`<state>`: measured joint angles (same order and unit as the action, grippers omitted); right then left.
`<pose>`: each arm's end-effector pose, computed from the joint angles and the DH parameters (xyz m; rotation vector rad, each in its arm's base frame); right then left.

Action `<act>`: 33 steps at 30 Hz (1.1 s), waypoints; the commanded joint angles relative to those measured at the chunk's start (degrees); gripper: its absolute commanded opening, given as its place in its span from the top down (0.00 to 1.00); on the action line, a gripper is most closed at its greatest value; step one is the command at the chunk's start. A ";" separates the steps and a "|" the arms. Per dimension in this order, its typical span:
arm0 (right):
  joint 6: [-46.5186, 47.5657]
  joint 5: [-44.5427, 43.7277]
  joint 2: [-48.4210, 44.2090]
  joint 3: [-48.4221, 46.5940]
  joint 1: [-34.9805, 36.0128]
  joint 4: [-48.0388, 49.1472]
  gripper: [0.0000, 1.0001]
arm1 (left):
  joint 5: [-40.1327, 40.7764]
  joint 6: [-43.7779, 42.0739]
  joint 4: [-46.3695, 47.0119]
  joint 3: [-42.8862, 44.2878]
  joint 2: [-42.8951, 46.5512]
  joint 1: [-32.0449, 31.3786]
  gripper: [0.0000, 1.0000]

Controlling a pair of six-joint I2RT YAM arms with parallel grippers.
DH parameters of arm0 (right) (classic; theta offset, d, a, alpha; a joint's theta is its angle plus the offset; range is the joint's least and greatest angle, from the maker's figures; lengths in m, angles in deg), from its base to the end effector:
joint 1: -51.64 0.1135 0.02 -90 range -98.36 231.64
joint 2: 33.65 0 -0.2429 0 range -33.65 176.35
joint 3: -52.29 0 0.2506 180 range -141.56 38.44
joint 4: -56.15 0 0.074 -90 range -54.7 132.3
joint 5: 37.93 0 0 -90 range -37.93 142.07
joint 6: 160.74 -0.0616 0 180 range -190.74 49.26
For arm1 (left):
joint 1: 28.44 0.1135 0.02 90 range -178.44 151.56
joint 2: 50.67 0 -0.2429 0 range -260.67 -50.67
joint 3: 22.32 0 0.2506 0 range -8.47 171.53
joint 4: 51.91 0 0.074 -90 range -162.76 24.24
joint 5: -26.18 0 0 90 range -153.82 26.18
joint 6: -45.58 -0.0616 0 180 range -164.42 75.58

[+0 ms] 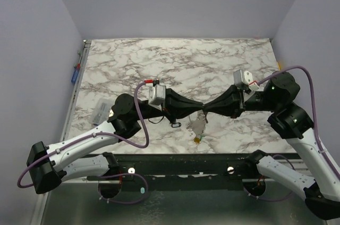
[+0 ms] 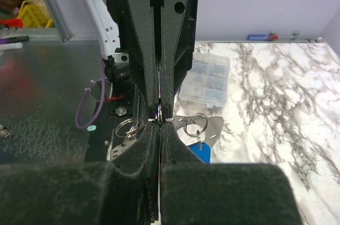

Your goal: Put the keys on the keyring

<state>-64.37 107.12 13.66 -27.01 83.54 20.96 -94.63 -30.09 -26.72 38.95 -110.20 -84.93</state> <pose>0.1236 0.1364 0.4187 -1.2256 1.2099 1.1079 0.1175 -0.2346 0.3879 0.9142 0.9059 -1.3723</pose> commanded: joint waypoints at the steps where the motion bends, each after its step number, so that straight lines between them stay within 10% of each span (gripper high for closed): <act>1: 2.39 -1.62 1.42 -1.64 0.27 -4.73 0.99 | 2.64 -0.61 3.78 -2.01 3.13 -0.11 0.90; 13: 3.42 -4.71 2.92 -3.83 0.27 -8.34 0.99 | 3.48 -3.67 -2.25 -2.27 4.61 -0.16 0.63; 25: 8.55 -7.76 4.59 -7.05 0.35 -19.49 0.99 | 3.36 -28.07 -52.26 18.91 3.17 -0.12 0.35; 33: 8.41 -7.16 5.86 -9.22 0.87 -23.31 0.99 | -0.01 -35.41 -73.73 34.78 -6.66 -0.13 0.47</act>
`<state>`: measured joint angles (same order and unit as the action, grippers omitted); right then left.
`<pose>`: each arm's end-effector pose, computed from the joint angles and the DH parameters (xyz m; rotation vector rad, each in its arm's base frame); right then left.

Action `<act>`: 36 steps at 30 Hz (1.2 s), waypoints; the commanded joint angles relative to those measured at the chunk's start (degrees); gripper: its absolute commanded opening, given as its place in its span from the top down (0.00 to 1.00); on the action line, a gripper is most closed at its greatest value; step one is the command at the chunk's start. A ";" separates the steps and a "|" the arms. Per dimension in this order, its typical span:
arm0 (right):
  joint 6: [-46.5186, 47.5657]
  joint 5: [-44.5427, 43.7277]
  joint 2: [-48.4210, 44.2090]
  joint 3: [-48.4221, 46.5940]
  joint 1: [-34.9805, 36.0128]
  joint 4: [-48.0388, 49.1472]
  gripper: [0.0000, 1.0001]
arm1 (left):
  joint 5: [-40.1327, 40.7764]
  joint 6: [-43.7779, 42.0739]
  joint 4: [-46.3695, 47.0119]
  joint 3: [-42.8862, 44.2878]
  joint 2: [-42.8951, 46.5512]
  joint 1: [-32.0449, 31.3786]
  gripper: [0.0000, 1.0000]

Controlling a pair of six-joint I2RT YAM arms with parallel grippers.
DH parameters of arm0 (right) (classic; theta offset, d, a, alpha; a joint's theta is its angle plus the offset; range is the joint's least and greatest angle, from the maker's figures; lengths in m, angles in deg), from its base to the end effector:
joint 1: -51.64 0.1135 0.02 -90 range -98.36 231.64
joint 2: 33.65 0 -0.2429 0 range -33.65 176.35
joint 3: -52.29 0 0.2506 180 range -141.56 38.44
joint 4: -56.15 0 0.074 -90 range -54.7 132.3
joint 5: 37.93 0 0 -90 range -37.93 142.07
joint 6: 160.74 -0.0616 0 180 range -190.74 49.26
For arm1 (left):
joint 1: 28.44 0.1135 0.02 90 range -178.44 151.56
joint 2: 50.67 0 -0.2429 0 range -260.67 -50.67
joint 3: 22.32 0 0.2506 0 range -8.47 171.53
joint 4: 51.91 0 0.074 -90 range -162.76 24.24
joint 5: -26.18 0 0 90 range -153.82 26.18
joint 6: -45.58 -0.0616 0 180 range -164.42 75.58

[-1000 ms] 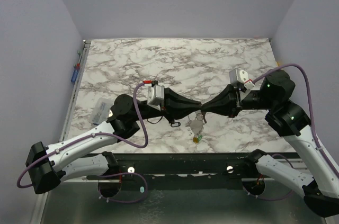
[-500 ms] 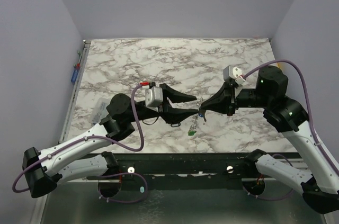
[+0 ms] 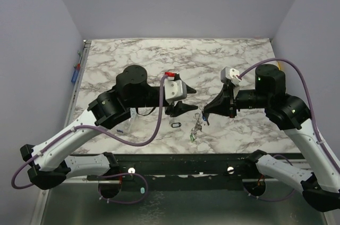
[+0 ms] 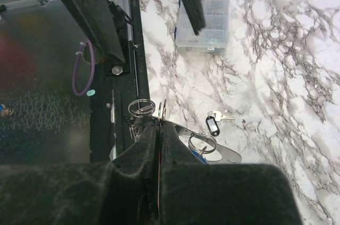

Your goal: Put the keys on the keyring

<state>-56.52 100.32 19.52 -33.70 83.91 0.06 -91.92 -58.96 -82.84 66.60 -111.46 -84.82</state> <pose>0.1367 0.1407 0.3983 -1.2589 1.5177 1.0319 0.1146 -0.2248 0.4374 1.2809 1.1188 -0.9493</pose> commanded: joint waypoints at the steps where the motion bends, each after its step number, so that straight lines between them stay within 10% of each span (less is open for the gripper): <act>1: 0.41 -0.23 -0.06 -2.56 0.59 -2.61 0.99 | -3.28 -7.46 -20.42 9.55 -7.17 -0.22 0.48; 15: -0.22 -2.31 -1.15 -0.63 2.07 -2.43 0.99 | -9.72 -12.18 -37.89 28.26 -21.80 -0.22 0.59; 36: 0.01 -2.31 -0.48 -0.94 3.07 -2.24 0.99 | -11.25 -10.82 -31.87 24.69 -23.49 -0.38 0.75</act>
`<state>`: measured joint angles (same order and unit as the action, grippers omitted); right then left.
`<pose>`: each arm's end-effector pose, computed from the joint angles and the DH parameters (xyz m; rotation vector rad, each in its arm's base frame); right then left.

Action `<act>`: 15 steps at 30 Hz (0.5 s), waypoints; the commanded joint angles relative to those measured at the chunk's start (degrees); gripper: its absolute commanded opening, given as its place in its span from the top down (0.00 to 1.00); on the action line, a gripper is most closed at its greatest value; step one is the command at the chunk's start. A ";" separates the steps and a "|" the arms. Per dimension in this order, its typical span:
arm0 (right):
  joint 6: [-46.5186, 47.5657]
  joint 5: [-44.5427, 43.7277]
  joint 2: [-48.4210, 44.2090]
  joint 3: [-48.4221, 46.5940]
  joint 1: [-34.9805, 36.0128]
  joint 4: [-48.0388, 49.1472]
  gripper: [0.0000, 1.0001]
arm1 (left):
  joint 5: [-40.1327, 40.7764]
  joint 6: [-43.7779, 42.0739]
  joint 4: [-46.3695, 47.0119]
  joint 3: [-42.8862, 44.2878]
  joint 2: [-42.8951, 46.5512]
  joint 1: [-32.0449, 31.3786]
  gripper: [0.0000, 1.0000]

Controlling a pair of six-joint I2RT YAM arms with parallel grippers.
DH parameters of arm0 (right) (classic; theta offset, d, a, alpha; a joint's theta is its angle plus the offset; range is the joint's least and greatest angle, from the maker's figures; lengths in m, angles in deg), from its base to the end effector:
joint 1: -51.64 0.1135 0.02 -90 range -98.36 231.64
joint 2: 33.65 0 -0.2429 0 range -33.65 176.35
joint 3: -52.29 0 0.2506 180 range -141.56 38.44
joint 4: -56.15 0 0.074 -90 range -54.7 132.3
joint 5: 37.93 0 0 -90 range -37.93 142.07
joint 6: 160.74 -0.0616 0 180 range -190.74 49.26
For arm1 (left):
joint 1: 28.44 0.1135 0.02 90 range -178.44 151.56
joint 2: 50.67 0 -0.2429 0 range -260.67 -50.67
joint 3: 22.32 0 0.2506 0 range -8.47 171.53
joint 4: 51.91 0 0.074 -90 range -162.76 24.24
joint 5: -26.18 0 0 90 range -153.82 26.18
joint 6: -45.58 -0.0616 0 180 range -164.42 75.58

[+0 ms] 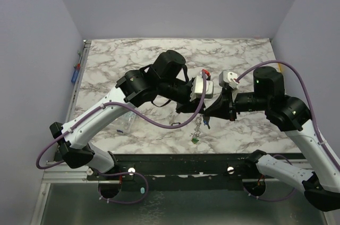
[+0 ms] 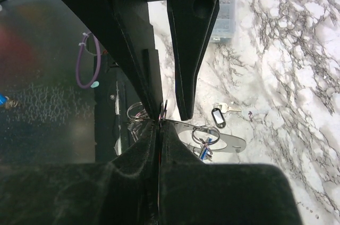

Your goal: Put the keys on the keyring

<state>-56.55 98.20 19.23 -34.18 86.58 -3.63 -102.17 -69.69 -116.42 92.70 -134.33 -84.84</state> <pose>0.1278 0.1434 0.3943 -1.2868 1.5659 1.0403 0.1395 -0.2790 0.4184 1.7087 1.3594 -1.0305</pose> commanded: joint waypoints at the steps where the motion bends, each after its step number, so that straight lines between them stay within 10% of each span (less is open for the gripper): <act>1: 0.09 -0.17 -0.23 -0.50 0.47 1.46 0.99 | -0.63 -0.09 1.70 -1.67 -0.67 -0.34 0.75; 10: 0.26 -0.50 -0.97 -0.33 0.44 1.79 0.99 | 2.37 -0.30 1.69 -3.41 -0.54 -0.47 0.80; 15: 0.30 -0.74 -1.40 -0.49 0.48 1.90 0.99 | 2.49 -0.52 1.55 -4.00 -0.54 -0.52 0.99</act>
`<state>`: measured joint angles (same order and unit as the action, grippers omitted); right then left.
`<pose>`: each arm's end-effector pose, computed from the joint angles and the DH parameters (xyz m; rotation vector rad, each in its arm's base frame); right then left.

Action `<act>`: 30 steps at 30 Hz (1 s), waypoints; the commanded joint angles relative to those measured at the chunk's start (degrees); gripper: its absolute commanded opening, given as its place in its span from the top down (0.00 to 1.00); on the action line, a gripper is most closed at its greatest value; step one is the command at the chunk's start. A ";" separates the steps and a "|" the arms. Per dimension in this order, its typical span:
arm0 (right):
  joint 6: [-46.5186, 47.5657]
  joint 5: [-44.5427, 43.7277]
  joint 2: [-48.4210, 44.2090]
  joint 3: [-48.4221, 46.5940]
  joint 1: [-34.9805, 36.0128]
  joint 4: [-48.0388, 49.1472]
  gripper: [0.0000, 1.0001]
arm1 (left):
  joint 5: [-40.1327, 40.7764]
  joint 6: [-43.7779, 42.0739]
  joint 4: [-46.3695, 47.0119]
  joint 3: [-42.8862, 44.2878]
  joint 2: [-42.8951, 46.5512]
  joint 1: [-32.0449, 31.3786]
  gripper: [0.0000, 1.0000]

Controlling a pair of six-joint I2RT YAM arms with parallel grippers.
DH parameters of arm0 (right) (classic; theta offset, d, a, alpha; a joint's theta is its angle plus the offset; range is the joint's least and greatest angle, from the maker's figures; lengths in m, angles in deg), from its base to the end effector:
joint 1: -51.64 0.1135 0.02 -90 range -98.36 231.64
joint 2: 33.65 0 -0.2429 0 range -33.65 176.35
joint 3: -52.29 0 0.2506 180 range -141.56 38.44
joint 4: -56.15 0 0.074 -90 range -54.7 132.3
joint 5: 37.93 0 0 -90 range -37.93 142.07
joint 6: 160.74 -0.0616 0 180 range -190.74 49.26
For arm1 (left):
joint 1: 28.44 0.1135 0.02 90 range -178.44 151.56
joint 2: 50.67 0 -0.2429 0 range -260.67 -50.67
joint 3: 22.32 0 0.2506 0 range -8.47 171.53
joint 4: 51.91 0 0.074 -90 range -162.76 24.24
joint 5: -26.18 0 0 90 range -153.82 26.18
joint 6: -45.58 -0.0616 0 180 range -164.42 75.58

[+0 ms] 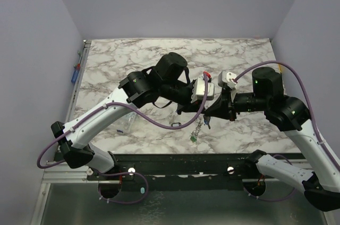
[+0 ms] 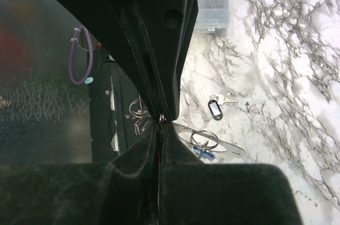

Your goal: Put the keys on the keyring

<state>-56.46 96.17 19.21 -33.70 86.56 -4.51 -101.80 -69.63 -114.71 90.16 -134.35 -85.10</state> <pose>0.1297 0.1428 0.3894 -1.2733 1.6064 1.0095 0.1412 -0.2835 0.4071 1.7164 1.3749 -1.0283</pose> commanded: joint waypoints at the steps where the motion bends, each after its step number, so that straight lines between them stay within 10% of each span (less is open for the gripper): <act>1: 0.26 1.26 -1.43 -0.98 0.49 2.85 0.99 | 2.04 -0.73 -0.30 -1.55 -0.52 -0.26 1.00; 5: -0.10 0.35 -2.46 -0.55 0.46 4.06 0.99 | 2.32 -1.53 -0.15 -1.48 -0.28 -0.20 1.00; 12: -0.53 -5.84 -5.36 0.78 0.50 5.88 0.46 | 3.51 2.32 11.14 -6.68 5.63 0.00 1.00; 30: -0.76 1.72 -5.15 0.04 0.50 14.12 0.60 | 3.04 14.52 44.99 -30.89 24.01 0.32 1.00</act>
<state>-57.73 91.71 11.50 -30.12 86.84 8.45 -97.82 -57.50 -78.71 60.92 -112.43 -85.02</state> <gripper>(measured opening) 0.437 0.017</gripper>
